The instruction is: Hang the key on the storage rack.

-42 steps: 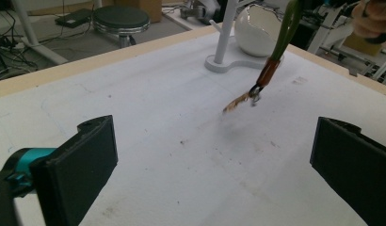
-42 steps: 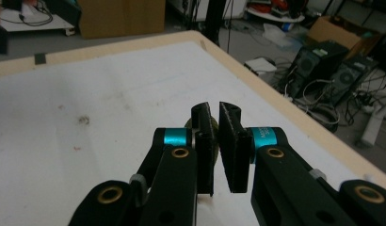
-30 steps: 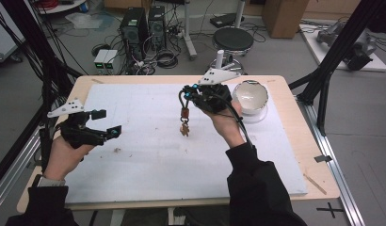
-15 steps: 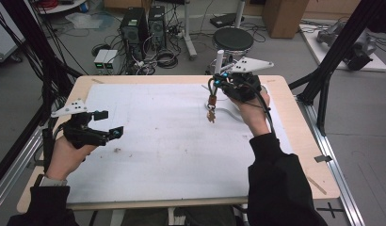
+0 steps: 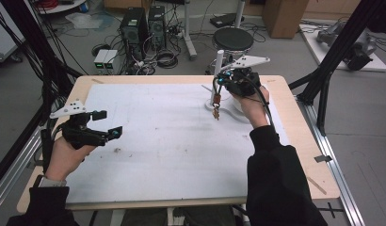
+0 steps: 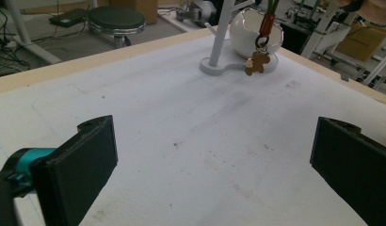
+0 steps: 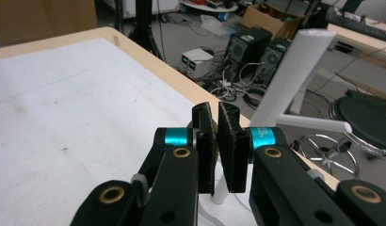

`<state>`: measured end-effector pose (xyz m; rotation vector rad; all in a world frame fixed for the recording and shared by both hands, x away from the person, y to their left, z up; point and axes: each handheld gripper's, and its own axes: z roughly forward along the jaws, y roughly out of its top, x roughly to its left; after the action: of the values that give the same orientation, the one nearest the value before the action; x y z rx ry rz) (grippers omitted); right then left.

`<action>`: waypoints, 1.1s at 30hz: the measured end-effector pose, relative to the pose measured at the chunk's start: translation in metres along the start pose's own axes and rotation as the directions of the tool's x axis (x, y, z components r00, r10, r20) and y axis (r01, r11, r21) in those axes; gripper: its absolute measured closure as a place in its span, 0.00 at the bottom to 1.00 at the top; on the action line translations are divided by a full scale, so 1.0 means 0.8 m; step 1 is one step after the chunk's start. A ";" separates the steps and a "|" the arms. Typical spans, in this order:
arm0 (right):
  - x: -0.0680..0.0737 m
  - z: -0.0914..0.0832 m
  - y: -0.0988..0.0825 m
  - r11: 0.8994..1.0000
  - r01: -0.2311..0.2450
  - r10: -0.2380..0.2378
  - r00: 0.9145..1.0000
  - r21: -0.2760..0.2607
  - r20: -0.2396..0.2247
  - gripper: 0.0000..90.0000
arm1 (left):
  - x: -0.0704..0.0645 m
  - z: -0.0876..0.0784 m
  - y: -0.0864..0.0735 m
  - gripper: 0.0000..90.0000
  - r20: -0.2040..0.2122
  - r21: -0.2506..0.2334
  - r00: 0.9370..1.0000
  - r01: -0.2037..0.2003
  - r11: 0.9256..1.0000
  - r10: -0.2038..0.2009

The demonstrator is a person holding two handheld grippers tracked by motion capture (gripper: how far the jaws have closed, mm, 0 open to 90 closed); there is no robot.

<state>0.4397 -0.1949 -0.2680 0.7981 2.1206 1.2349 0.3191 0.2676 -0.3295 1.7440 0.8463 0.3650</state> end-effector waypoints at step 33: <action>-0.028 0.039 -0.019 0.996 -0.089 0.089 0.996 0.011 0.005 0.57 | 0.001 -0.002 -0.012 0.02 -0.014 0.023 1.000 0.013 1.000 -0.013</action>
<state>0.4735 -0.1994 -0.2910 0.9082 2.1100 1.2666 0.3155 0.2708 -0.3383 1.7580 0.8747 0.3601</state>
